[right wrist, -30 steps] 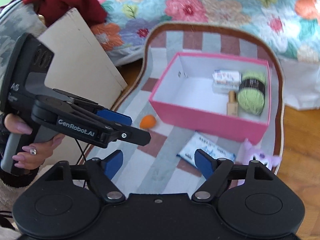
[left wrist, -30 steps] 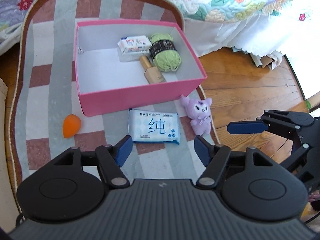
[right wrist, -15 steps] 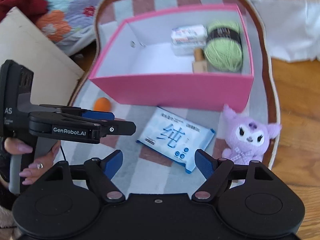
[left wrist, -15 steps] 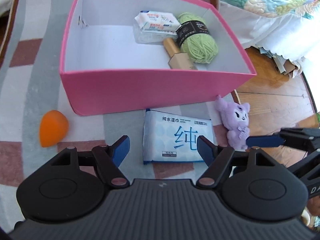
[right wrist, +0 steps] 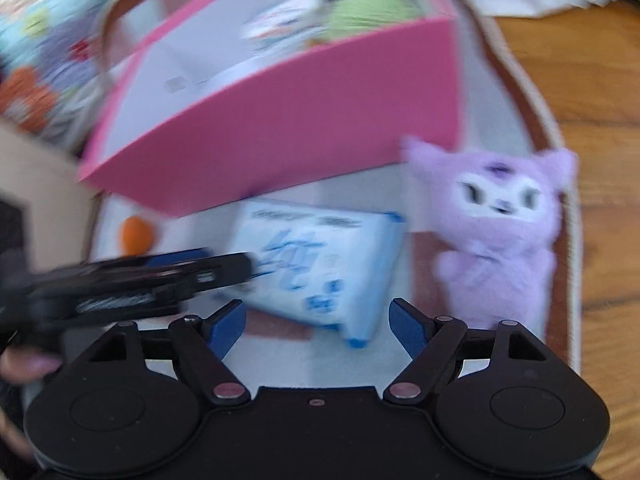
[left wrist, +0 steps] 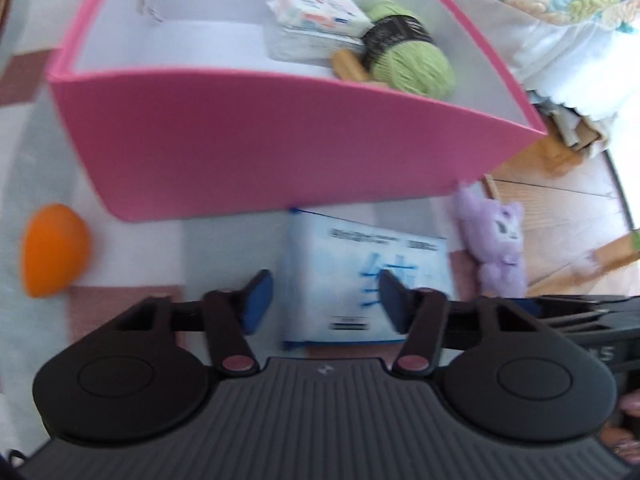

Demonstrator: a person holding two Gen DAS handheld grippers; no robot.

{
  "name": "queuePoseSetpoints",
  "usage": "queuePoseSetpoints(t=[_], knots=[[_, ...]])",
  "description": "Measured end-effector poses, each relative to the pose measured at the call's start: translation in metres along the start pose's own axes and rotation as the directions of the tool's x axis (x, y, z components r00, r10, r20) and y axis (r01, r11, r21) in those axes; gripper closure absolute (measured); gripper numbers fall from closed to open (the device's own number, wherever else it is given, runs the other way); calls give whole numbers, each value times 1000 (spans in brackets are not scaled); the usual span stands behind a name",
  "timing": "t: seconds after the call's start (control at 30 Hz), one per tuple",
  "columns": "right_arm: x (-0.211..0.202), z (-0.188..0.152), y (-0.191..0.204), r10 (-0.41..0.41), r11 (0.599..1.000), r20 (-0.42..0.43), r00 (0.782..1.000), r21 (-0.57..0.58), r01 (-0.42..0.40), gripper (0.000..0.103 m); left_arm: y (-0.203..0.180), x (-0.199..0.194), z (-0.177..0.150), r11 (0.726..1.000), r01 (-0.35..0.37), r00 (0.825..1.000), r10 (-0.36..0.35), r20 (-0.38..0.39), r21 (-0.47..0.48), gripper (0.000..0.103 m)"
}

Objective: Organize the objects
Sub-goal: 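Lower the left tool onto the blue-lettered wet-wipe pack and close it, then carry the wet-wipe pack with the left tool into the pink box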

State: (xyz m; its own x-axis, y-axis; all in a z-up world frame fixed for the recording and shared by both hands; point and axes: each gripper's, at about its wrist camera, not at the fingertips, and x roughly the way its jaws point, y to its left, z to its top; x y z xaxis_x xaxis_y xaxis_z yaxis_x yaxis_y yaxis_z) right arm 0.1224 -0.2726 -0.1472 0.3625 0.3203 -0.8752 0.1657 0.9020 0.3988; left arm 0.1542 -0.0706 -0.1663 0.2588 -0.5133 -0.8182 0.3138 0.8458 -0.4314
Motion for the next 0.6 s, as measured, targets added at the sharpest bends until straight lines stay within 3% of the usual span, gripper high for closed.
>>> queuePoseSetpoints(t=[0.07, 0.1, 0.17, 0.37, 0.43, 0.53, 0.6], knots=[[1, -2, -5, 24, 999, 9, 1000, 28, -24, 23, -8, 1, -3, 999, -28, 999, 28, 17, 25, 55], [2, -2, -5, 37, 999, 10, 999, 33, -37, 29, -11, 1, -6, 998, -36, 999, 35, 19, 48, 62], [5, -4, -3, 44, 999, -8, 999, 25, -44, 39, -13, 1, -10, 998, -32, 999, 31, 16, 55, 64], [7, -2, 6, -40, 999, -13, 999, -19, 40, 57, 3, -6, -13, 998, 27, 998, -30, -47, -65, 71], [7, -4, 13, -62, 995, -11, 998, -81, 61, 57, 2, -7, -16, 999, -3, 999, 1, -35, -38, 76], [7, -8, 19, -99, 985, 19, 995, -139, 100, 55, -11, -6, -19, 998, -56, 998, 56, 3, 32, 75], [8, -12, 21, -125, 976, 58, 990, -173, 134, 46, -17, -6, -20, 993, -92, 995, 90, 36, 73, 74]])
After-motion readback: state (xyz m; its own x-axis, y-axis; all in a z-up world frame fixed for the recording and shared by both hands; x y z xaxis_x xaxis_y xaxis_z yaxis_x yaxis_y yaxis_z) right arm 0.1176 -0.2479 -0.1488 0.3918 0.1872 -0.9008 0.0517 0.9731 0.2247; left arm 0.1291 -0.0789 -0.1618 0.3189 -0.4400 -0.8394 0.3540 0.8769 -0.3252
